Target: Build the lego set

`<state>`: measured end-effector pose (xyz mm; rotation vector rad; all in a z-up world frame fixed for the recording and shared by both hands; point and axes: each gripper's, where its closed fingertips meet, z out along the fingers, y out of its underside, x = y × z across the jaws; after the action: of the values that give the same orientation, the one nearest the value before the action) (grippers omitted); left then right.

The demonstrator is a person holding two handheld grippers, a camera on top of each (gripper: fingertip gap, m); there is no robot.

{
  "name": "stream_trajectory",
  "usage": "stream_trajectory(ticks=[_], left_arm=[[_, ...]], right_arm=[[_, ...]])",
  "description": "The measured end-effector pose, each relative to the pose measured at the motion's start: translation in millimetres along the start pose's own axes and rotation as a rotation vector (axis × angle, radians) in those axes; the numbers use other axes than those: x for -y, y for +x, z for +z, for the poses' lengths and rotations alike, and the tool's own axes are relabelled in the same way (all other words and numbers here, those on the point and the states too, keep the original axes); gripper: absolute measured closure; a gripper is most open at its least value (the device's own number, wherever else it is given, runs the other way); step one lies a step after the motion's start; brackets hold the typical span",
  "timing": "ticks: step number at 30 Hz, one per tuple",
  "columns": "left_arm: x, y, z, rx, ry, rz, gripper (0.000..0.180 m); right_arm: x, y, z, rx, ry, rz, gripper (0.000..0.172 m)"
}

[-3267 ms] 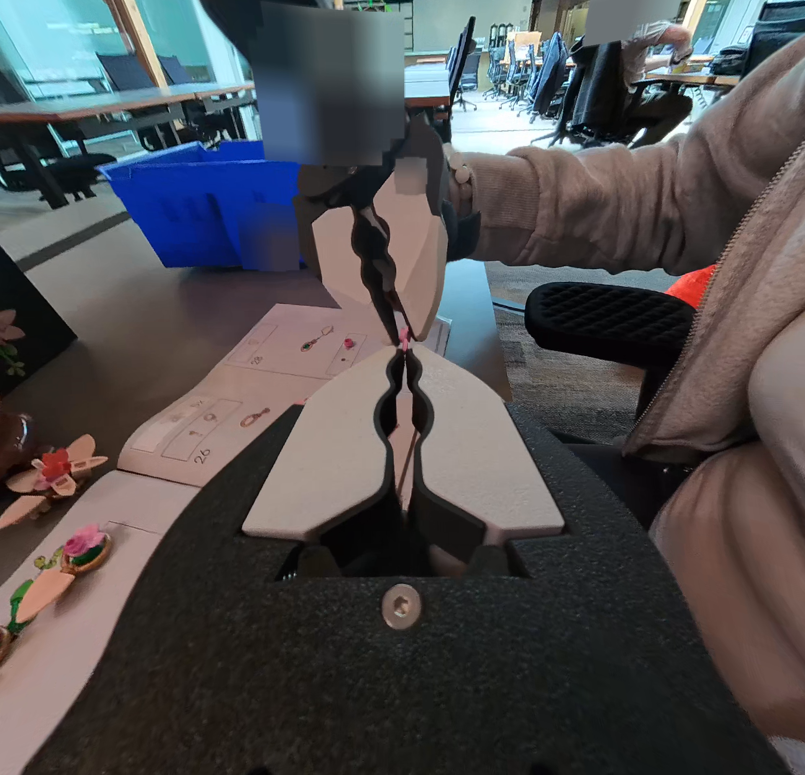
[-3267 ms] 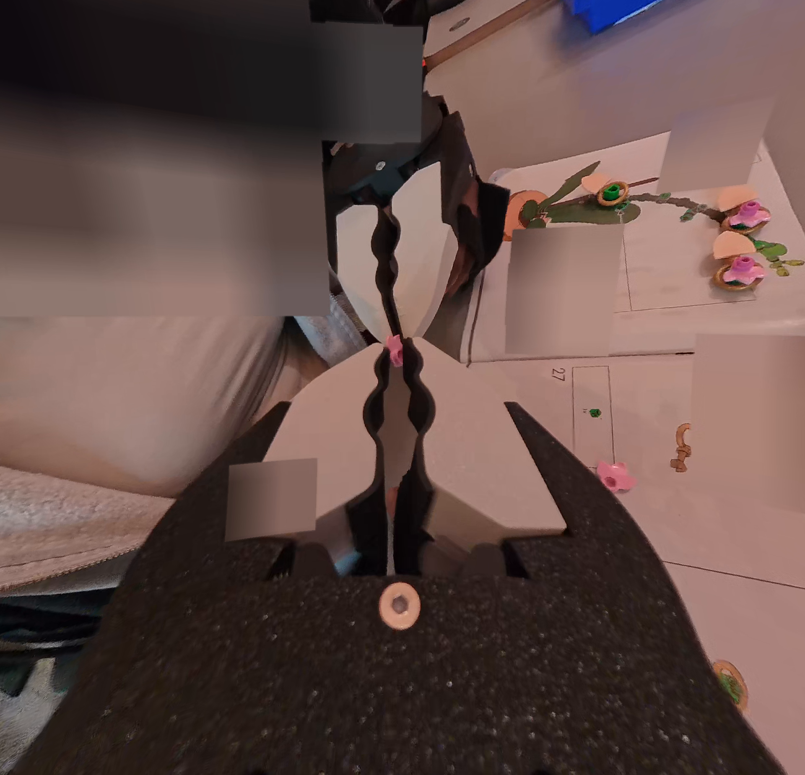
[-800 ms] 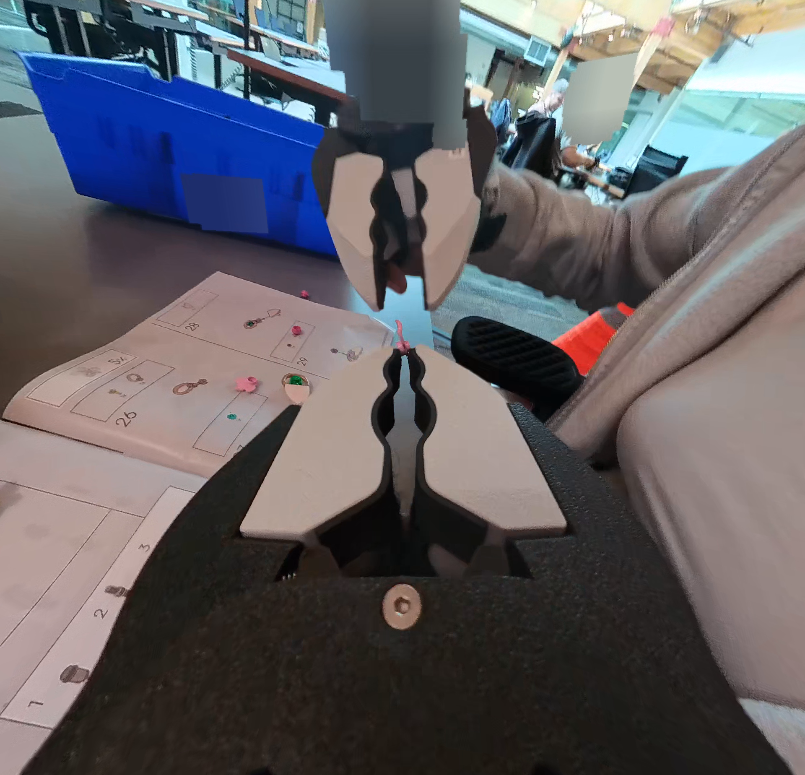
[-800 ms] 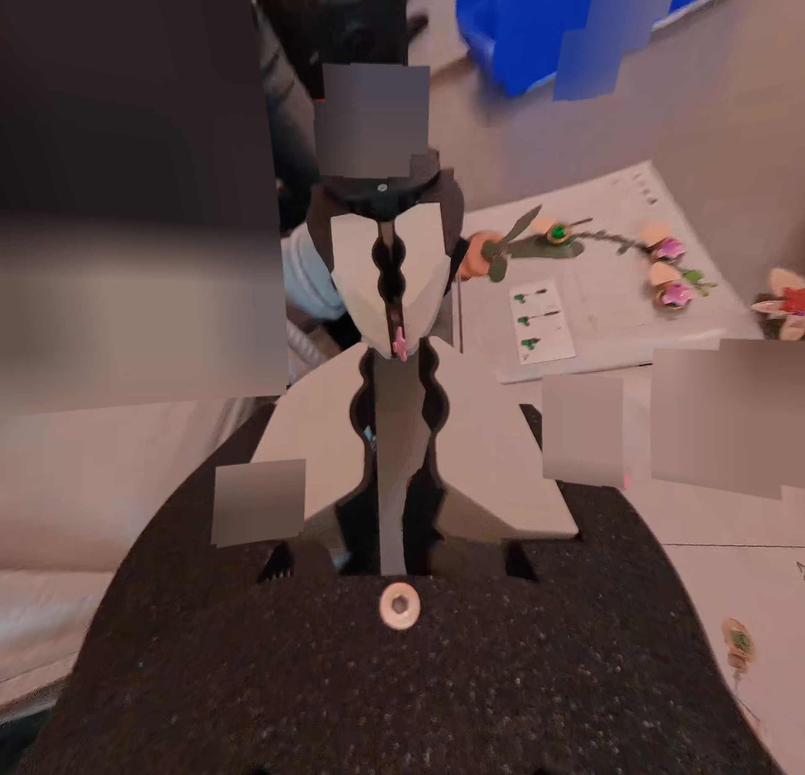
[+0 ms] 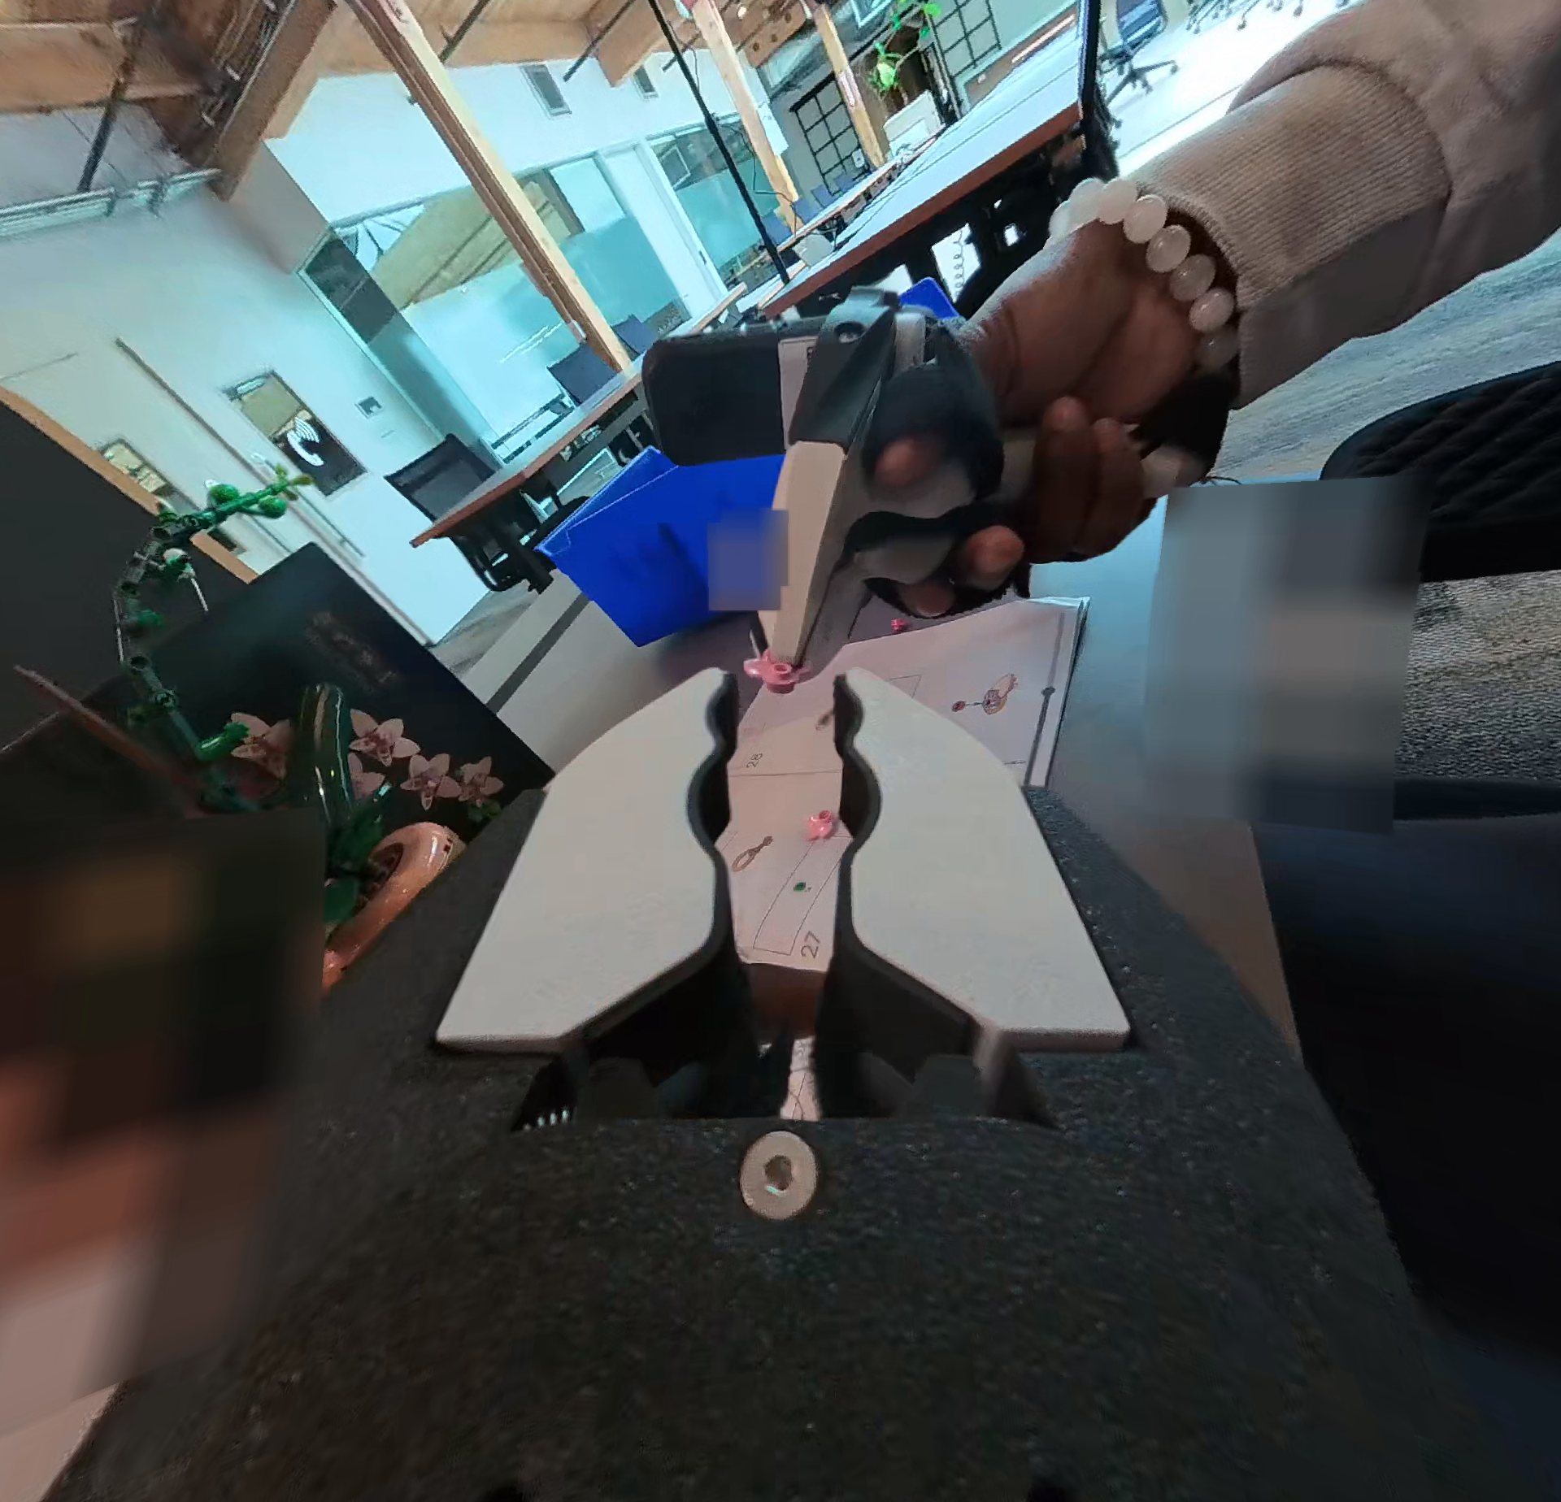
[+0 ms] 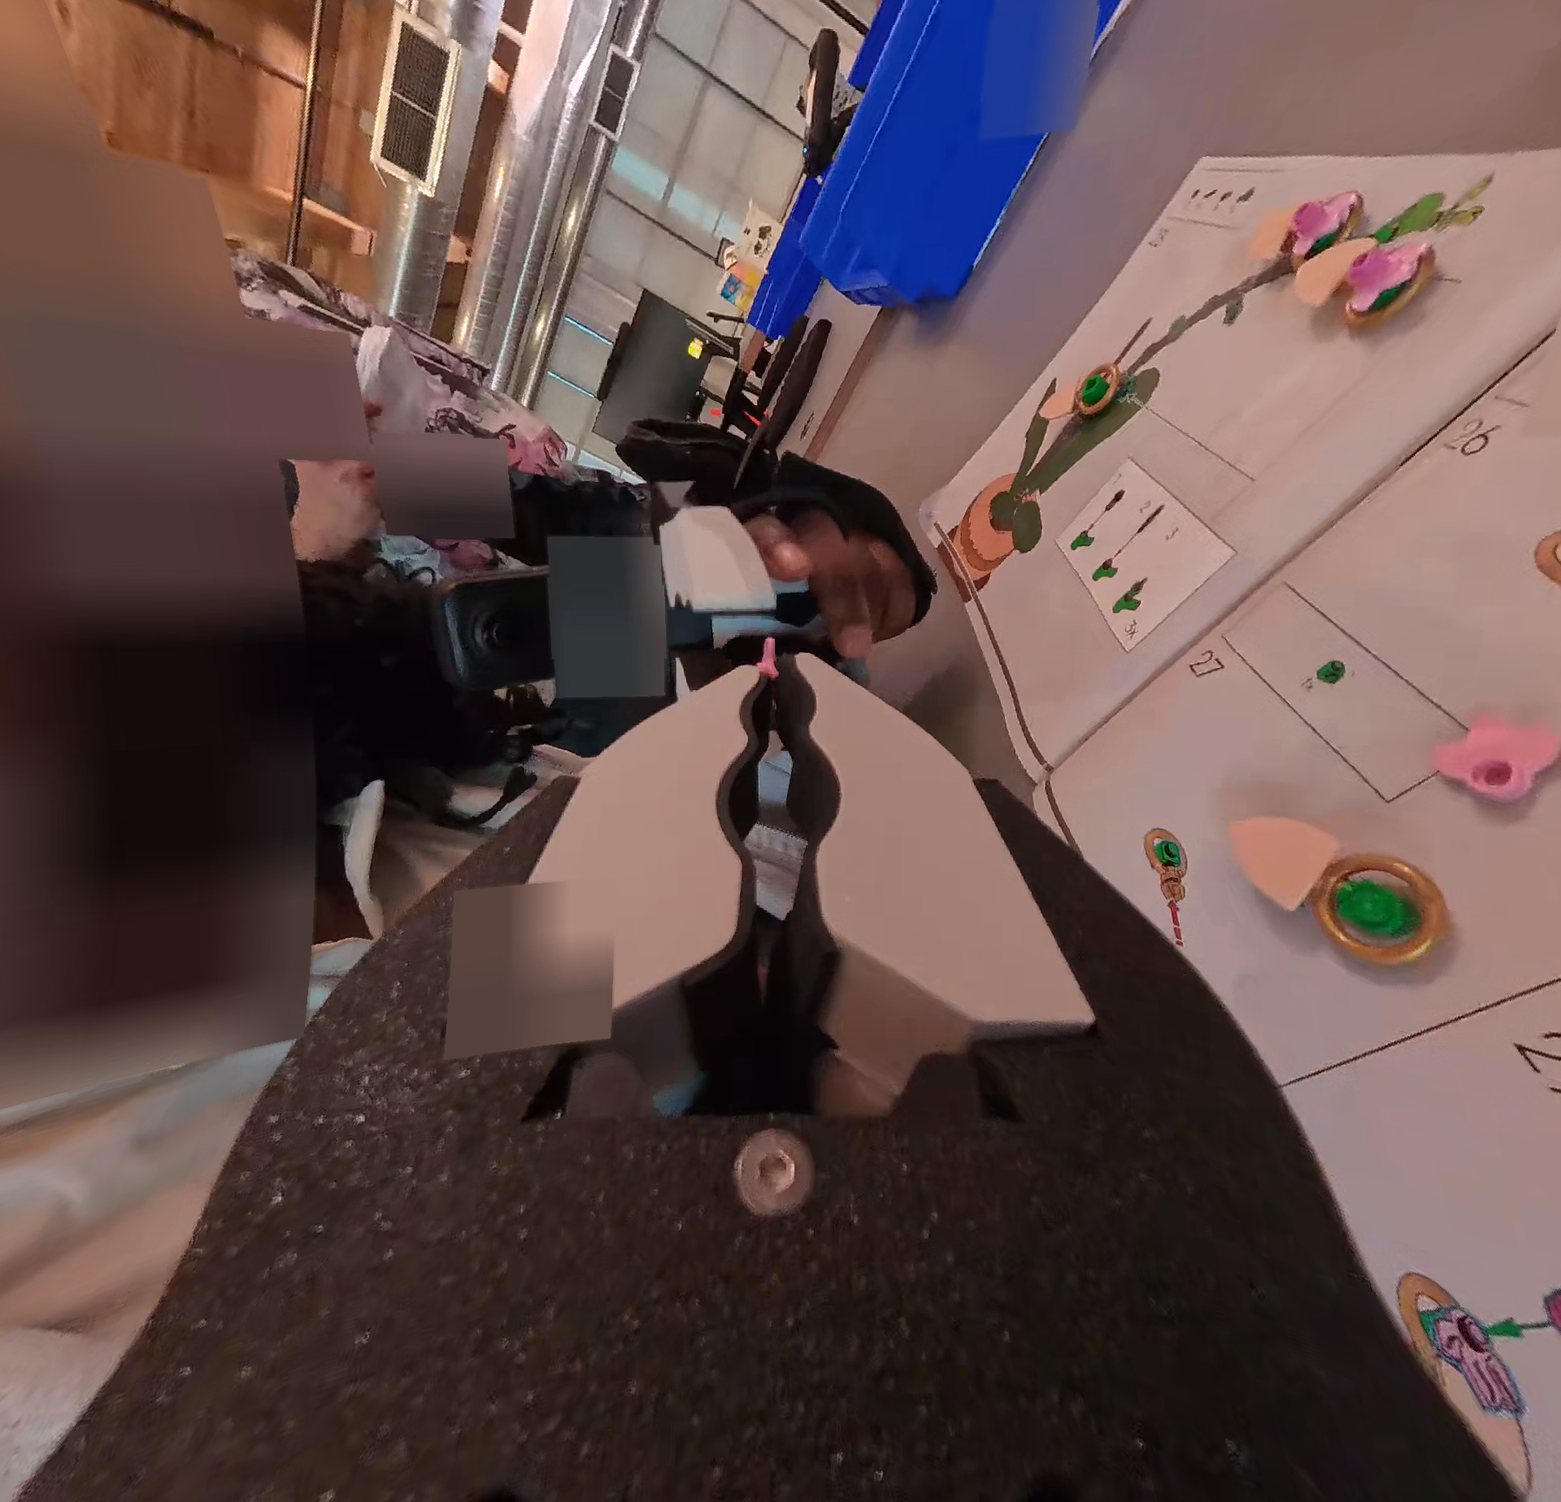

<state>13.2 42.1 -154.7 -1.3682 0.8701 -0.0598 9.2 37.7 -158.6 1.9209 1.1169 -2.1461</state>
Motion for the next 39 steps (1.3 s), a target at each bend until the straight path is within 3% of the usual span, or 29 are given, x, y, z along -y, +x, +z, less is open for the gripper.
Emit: stream_trajectory(ticks=[3,21,26,28,31,33,37,39], left_arm=[[3,0,0,-0.008,0.022,-0.028,0.169],[-2,-1,-2,-0.022,0.012,-0.074,0.173],[0,1,-3,-0.061,0.043,-0.15,0.174],[3,1,-5,-0.082,0.066,-0.194,0.175],[3,3,-6,-0.121,0.068,-0.252,0.175],[-1,7,-6,-0.161,0.047,-0.288,0.175],[-8,17,-3,-0.219,-0.008,-0.317,0.175],[-9,21,-2,-0.239,-0.025,-0.326,0.174]], right_arm=[[-1,1,0,0.0,0.007,0.009,0.172],[-1,1,5,0.014,0.024,0.033,0.172],[-3,-1,5,0.017,0.019,-0.003,0.172],[-4,-5,5,0.02,0.003,-0.072,0.17],[-6,-11,2,-0.001,-0.073,-0.269,0.154],[-6,-12,-2,-0.071,-0.153,-0.489,0.147],[-9,3,-10,-0.372,-0.462,-1.058,0.141],[-11,4,-9,-0.437,-0.589,-1.212,0.143]])
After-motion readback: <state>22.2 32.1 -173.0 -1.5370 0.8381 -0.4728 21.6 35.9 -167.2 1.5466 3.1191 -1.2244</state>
